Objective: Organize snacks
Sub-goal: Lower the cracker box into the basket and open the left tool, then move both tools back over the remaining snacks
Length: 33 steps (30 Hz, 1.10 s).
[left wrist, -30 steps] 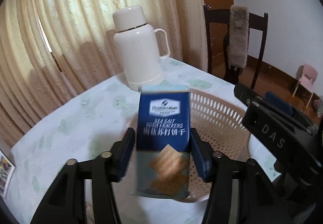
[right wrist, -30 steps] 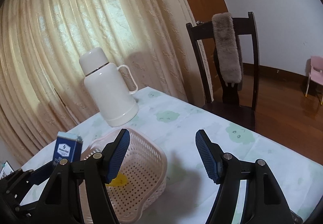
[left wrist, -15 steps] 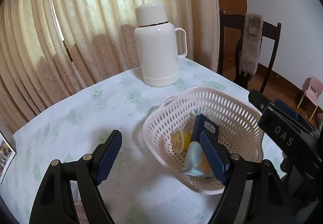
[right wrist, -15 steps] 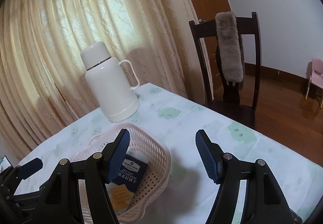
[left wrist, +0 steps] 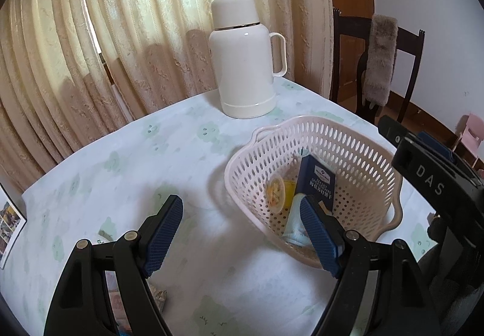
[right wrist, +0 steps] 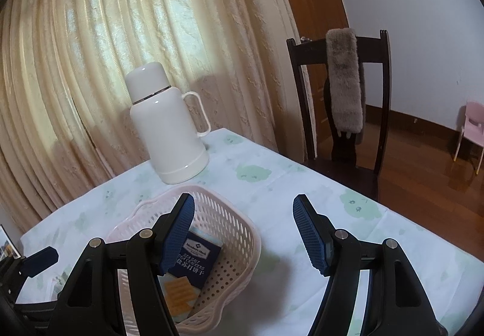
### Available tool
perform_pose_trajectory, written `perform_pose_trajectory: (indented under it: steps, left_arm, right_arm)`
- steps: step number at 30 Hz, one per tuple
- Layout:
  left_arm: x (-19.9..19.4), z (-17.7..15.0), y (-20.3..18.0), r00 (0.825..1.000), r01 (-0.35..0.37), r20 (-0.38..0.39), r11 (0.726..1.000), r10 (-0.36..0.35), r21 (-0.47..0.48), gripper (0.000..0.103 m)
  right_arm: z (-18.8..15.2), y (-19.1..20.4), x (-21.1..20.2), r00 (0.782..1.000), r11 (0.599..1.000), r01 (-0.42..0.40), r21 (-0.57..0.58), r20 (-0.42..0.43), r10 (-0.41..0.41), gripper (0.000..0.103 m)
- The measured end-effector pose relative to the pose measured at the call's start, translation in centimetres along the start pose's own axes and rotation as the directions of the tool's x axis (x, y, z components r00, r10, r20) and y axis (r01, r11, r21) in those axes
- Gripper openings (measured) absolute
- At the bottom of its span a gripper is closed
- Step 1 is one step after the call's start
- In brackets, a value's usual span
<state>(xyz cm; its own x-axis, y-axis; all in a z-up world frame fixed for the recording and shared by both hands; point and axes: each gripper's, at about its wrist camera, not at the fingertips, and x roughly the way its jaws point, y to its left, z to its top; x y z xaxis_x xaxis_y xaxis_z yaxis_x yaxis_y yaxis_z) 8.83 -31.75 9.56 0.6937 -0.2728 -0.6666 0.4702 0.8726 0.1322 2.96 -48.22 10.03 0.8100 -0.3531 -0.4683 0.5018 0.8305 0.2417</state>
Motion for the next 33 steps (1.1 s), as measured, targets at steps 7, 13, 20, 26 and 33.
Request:
perform_pose_trajectory:
  steps: [7,13,20,26,33]
  left_arm:
    - [-0.5,-0.4,0.3,1.000,-0.003,-0.001,1.000,0.003,-0.009,0.077]
    - [-0.5,-0.9,0.6,1.000,-0.012,-0.011,1.000,0.011,-0.014,0.077]
    - [-0.7,-1.3,1.1,1.000,-0.020,-0.023,0.999,0.020,-0.029,0.077]
    - [-0.9,-2.0,2.3,0.999,-0.039,-0.039,0.997,0.037,-0.062,0.080]
    - [-1.2,-3.0,4.3,0.996,-0.071,-0.059,0.991,0.065,-0.109,0.080]
  right_arm:
    - [-0.1,0.5,-0.2,1.000,1.000,0.007,-0.025,0.009,-0.007,0.068]
    - [-0.1,0.8,-0.3,1.000,0.999,0.012,-0.044,0.016,-0.012,0.068]
    - [-0.3,1.1,-0.3,1.000,0.998,0.000,-0.061,0.010,0.000,0.068]
    - [-0.5,1.8,0.0,0.999,0.996,-0.030,-0.083,-0.016,0.028,0.069]
    - [-1.0,3.0,-0.2,0.998,0.990,-0.061,-0.125,-0.030,0.057,0.069]
